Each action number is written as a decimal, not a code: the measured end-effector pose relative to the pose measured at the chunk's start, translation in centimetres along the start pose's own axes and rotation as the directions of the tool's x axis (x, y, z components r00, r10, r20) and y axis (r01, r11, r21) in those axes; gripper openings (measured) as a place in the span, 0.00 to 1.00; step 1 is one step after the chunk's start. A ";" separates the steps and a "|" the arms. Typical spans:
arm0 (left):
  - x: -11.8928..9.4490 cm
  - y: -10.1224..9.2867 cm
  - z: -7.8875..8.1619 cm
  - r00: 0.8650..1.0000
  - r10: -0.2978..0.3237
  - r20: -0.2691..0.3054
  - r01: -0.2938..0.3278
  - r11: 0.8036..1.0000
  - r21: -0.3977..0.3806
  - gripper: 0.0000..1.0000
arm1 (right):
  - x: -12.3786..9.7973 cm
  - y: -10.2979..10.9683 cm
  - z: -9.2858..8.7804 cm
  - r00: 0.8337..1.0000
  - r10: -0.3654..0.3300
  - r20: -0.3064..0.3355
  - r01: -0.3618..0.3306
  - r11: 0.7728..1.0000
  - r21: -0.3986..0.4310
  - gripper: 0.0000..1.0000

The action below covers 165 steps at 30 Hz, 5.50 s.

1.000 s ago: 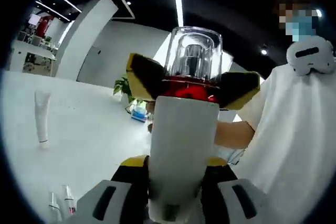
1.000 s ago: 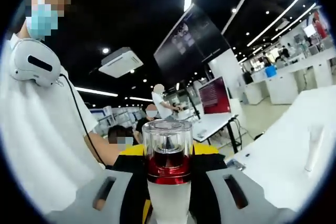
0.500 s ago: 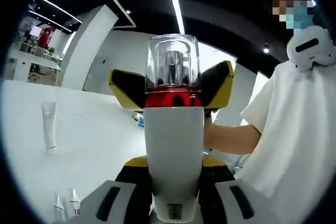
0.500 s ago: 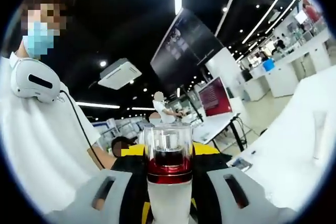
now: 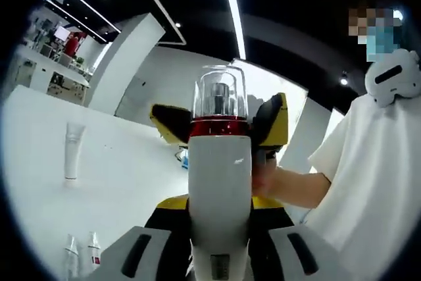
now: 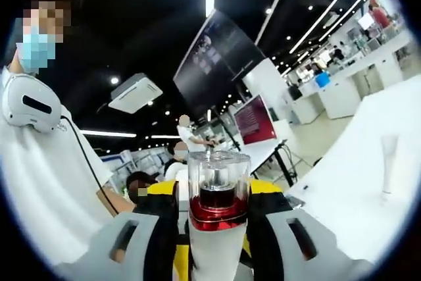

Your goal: Arrange the skincare products in the storage area until every visible bottle or jar stands upright without overlapping.

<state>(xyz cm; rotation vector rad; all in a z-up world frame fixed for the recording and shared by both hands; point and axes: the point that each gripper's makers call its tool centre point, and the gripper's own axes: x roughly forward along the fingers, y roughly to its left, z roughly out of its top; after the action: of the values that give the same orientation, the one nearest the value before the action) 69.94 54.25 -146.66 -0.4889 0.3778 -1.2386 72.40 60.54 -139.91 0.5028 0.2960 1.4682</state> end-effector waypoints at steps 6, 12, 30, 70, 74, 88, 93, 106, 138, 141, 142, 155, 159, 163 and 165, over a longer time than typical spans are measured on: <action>0.1 0.0 1.1 0.998 -0.004 0.057 0.006 1.000 -0.028 0.30 | -0.4 -1.5 -1.1 0.998 -0.069 -0.010 0.069 0.997 0.042 0.36; 0.7 0.2 0.2 0.999 -0.008 0.043 0.011 0.998 -0.064 0.30 | -0.1 -1.5 -1.6 0.996 -0.086 -0.033 0.089 0.994 0.069 0.34; -0.6 2.3 -0.2 0.994 0.072 0.078 -0.064 0.993 -0.094 0.30 | -1.0 -3.8 -4.6 0.937 -0.255 -0.240 0.296 0.943 0.150 0.37; -4.5 7.0 -5.6 0.916 0.340 -0.214 -0.341 0.939 0.033 0.40 | -2.5 -6.6 -6.4 0.871 -0.387 -0.303 0.375 0.922 -0.099 0.31; -7.4 8.9 -8.3 0.844 0.432 -0.318 -0.430 0.899 0.081 0.41 | -3.3 -7.5 -5.9 0.865 -0.410 -0.290 0.396 0.912 -0.108 0.31; -15.3 12.3 -15.3 0.573 0.667 -0.477 -0.614 0.734 0.290 0.63 | -5.2 -12.4 -4.4 0.820 -0.511 -0.258 0.474 0.859 -0.194 0.32; -16.5 12.3 -15.9 0.535 0.713 -0.453 -0.613 0.697 0.372 0.54 | -6.1 -15.2 -3.5 0.790 -0.568 -0.229 0.512 0.818 -0.262 0.32; -16.4 14.0 -12.7 0.555 0.771 -0.311 -0.680 0.636 0.364 0.37 | -8.1 -21.0 -2.0 0.745 -0.635 -0.202 0.574 0.766 -0.290 0.32; -17.4 14.4 -16.2 0.481 0.746 -0.461 -0.571 0.666 0.481 0.27 | -10.5 -32.2 -2.1 0.632 -0.749 -0.199 0.607 0.638 -0.473 0.32; -17.5 14.4 -16.3 0.479 0.744 -0.466 -0.564 0.668 0.486 0.27 | -10.2 -33.1 -2.2 0.632 -0.746 -0.208 0.609 0.645 -0.462 0.32; -17.5 14.3 -16.4 0.476 0.742 -0.471 -0.562 0.669 0.486 0.26 | -10.1 -33.4 -2.4 0.632 -0.746 -0.212 0.609 0.646 -0.460 0.32; -18.5 14.7 -17.2 0.416 0.748 -0.517 -0.530 0.661 0.530 0.26 | -9.9 -36.5 -2.9 0.644 -0.734 -0.217 0.595 0.658 -0.462 0.32; -18.5 14.6 -17.1 0.422 0.745 -0.516 -0.532 0.664 0.525 0.26 | -9.7 -37.2 -2.8 0.652 -0.729 -0.208 0.607 0.666 -0.433 0.32; -18.6 14.7 -17.3 0.413 0.745 -0.524 -0.530 0.665 0.527 0.26 | -9.6 -37.7 -2.7 0.663 -0.721 -0.200 0.601 0.672 -0.432 0.32; -18.7 14.7 -17.4 0.408 0.745 -0.527 -0.529 0.664 0.529 0.24 | -9.6 -38.0 -2.7 0.668 -0.718 -0.197 0.602 0.677 -0.424 0.32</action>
<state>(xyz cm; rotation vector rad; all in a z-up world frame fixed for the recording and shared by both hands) 67.23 73.22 -169.04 0.4441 0.9499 -0.6106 103.20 50.41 -162.10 -0.1613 0.4550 0.8234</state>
